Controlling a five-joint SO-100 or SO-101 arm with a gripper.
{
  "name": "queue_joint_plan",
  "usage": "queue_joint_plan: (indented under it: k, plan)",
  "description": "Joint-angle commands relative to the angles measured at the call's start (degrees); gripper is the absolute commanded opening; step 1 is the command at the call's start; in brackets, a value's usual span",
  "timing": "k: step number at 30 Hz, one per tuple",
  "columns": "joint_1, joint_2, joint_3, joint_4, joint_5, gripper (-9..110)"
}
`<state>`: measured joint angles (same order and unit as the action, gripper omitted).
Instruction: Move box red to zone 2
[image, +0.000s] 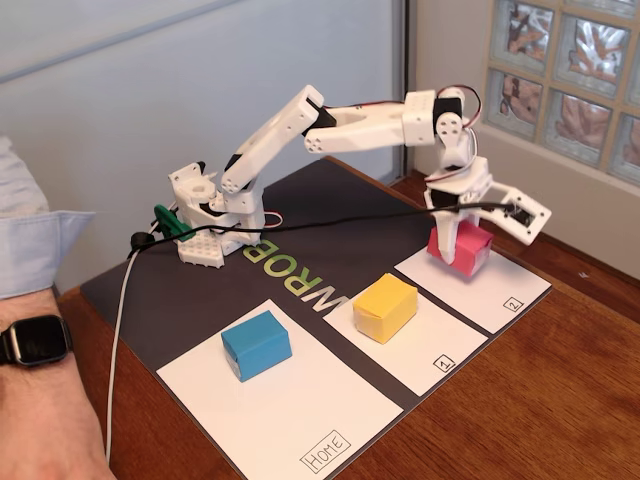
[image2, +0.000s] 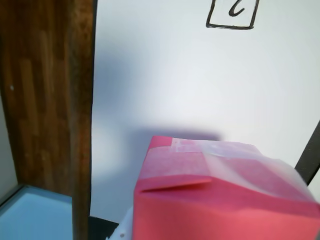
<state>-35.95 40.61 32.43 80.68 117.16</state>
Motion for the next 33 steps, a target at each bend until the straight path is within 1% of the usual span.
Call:
queue_joint_plan:
  k: [1, 27, 29, 30, 33]
  plan:
    - [0.3, -0.4, -4.7, -0.7, -0.7, 0]
    - [0.3, -5.9, -10.3, -0.8, -1.1, 0]
    - [0.2, -5.9, -10.5, -0.8, -1.1, 4]
    - [0.0, -6.0, -10.7, -0.8, -1.2, 9]
    - [-0.3, -6.4, -11.2, -0.7, -1.2, 32]
